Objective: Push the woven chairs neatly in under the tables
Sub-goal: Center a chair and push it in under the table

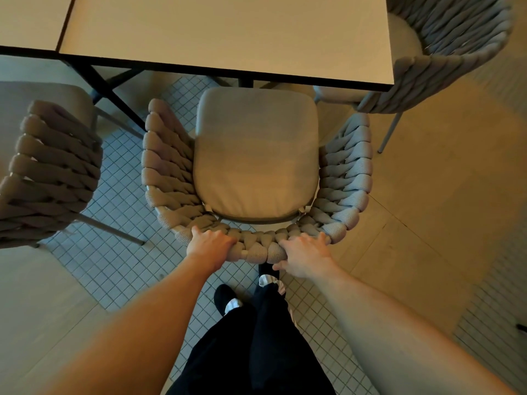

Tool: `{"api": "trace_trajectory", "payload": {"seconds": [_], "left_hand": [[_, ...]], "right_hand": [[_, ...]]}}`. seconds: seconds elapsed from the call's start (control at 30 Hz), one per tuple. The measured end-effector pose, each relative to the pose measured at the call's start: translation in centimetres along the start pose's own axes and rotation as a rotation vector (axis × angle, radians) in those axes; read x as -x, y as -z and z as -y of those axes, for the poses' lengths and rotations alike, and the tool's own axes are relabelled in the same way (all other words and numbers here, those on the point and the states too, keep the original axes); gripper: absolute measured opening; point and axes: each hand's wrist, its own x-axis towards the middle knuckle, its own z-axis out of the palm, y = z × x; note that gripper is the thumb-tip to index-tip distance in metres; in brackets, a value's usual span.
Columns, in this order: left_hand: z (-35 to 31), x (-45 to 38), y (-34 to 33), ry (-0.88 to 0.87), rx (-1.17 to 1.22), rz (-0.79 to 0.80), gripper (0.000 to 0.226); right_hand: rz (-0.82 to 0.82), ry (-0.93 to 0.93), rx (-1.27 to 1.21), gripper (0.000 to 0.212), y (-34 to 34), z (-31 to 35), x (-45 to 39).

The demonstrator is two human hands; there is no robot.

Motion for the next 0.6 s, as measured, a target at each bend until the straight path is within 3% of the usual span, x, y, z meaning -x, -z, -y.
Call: {"api": "trace_trajectory", "payload": {"seconds": [0.6], "left_hand": [[-0.34, 0.42, -0.07, 0.056, 0.062, -0.087, 0.041]], "right_hand": [[-0.052, -0.015, 0.001, 0.058, -0.36, -0.25, -0.02]]}}
